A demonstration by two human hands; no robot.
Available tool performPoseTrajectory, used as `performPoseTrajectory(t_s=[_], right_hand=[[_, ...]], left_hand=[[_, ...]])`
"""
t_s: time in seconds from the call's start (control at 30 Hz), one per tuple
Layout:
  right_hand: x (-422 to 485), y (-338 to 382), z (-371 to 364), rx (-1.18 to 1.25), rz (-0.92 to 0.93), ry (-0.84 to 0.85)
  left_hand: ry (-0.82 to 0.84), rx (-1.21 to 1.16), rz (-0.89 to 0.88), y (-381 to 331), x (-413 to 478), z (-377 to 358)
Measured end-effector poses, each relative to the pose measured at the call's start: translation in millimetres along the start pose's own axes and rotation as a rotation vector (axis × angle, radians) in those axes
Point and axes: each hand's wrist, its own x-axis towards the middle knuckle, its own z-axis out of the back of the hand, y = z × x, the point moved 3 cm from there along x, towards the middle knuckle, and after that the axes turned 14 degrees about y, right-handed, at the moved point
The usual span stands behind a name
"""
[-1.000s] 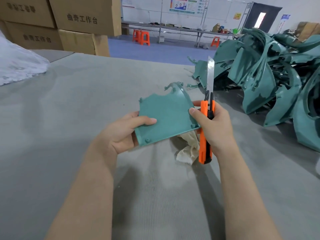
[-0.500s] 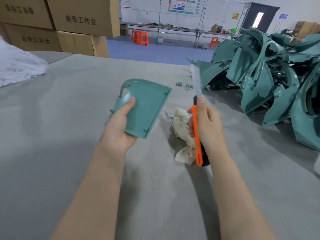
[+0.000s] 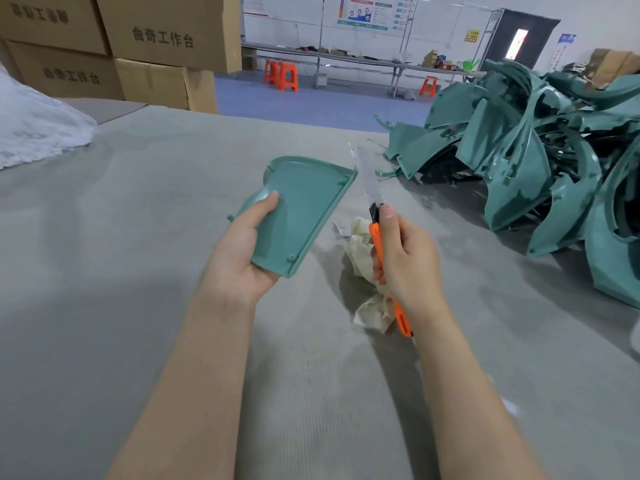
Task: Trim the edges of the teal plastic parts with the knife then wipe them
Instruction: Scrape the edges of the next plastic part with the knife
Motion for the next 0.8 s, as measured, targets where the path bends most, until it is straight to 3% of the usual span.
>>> performPoseTrajectory(t_s=[0.8], right_hand=[[-4.3,-1.0,-8.9,-0.119,0.027,0.24]], left_hand=[[-0.037,0.037,-0.066,-9.5,-2.4,8.0]])
